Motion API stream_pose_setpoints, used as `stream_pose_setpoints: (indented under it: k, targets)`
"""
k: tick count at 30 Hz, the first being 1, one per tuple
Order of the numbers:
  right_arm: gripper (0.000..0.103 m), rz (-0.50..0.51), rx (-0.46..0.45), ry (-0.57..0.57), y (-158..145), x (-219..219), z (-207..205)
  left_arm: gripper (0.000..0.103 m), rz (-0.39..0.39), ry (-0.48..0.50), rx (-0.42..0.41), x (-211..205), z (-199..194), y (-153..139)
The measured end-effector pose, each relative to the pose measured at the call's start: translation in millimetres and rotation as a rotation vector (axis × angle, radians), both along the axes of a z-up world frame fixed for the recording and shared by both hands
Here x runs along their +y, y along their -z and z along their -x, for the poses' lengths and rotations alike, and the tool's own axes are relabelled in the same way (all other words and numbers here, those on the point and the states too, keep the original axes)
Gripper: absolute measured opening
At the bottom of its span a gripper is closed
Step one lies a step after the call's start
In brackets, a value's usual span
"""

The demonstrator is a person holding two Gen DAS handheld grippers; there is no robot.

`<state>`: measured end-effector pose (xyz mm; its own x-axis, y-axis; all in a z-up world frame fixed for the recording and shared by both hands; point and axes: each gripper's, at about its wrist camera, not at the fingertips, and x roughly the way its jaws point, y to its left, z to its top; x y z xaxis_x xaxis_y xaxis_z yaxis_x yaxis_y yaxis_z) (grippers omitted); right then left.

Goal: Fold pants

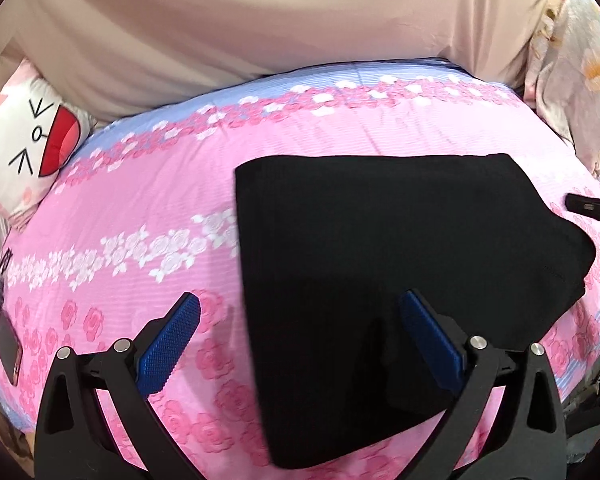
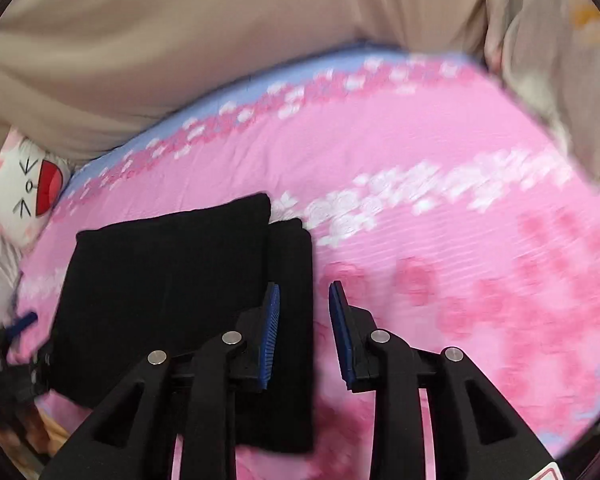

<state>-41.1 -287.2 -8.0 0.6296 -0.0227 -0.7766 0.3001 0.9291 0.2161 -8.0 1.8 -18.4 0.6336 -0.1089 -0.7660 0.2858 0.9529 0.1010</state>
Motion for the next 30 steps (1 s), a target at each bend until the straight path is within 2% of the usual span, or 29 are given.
stream_pose_setpoints:
  k: [2, 3, 4, 5, 6, 7, 10, 14, 16, 17, 19, 21, 27, 30]
  targets:
    - [0.030, -0.015, -0.019, -0.084, -3.4, 19.1, 3.7, 0.098, -0.017, 0.019, -0.004, -14.0, 1.1, 0.3]
    - [0.036, -0.006, -0.010, -0.115, -0.1, 27.6, 3.0, 0.098, -0.031, 0.025, -0.007, -20.6, 2.4, 0.4]
    - [0.047, 0.018, 0.018, -0.140, 8.2, 37.7, 1.8, 0.098, -0.050, 0.033, -0.014, -29.0, 3.6, 1.1]
    - [0.051, 0.053, 0.052, -0.151, 18.5, 43.3, 0.1, 0.098, -0.061, 0.036, -0.019, -34.2, 4.9, 1.3]
    - [0.051, 0.098, 0.097, -0.158, 33.7, 44.5, 0.5, 0.098, -0.078, 0.036, -0.024, -39.9, 5.5, 2.5]
    - [0.052, 0.097, 0.104, -0.165, 43.2, 43.1, 2.2, 0.098, -0.095, 0.037, -0.026, -46.2, 6.4, 4.2]
    - [0.051, 0.011, 0.061, -0.144, 37.7, 23.3, 13.6, 0.098, -0.137, 0.029, -0.017, -58.0, 6.1, 10.3]
    - [0.051, 0.018, -0.012, -0.135, 14.4, 20.1, 28.1, 0.098, -0.146, 0.014, 0.000, -62.4, 3.7, 14.9]
    - [0.051, 0.038, 0.012, -0.148, 21.5, 23.8, 29.3, 0.098, -0.153, 0.006, 0.001, -63.8, 2.7, 16.1]
    - [0.051, 0.052, 0.055, -0.152, 35.0, 24.3, 27.8, 0.098, -0.154, 0.003, 0.000, -64.5, 3.1, 16.1]
    - [0.053, -0.011, 0.039, -0.136, 44.6, 14.5, 29.2, 0.098, -0.152, 0.000, 0.002, -65.3, 3.4, 16.0]
    - [0.053, -0.056, 0.028, -0.118, 39.9, 8.8, 34.3, 0.098, -0.151, -0.006, 0.005, -64.5, 4.2, 16.0]
    - [0.053, -0.039, -0.026, -0.099, 11.6, 10.1, 46.6, 0.098, -0.143, -0.018, 0.008, -61.3, 8.3, 14.5]
    - [0.053, -0.062, -0.044, -0.097, 6.4, 9.0, 49.8, 0.098, -0.131, -0.024, 0.013, -57.7, 10.3, 13.5]
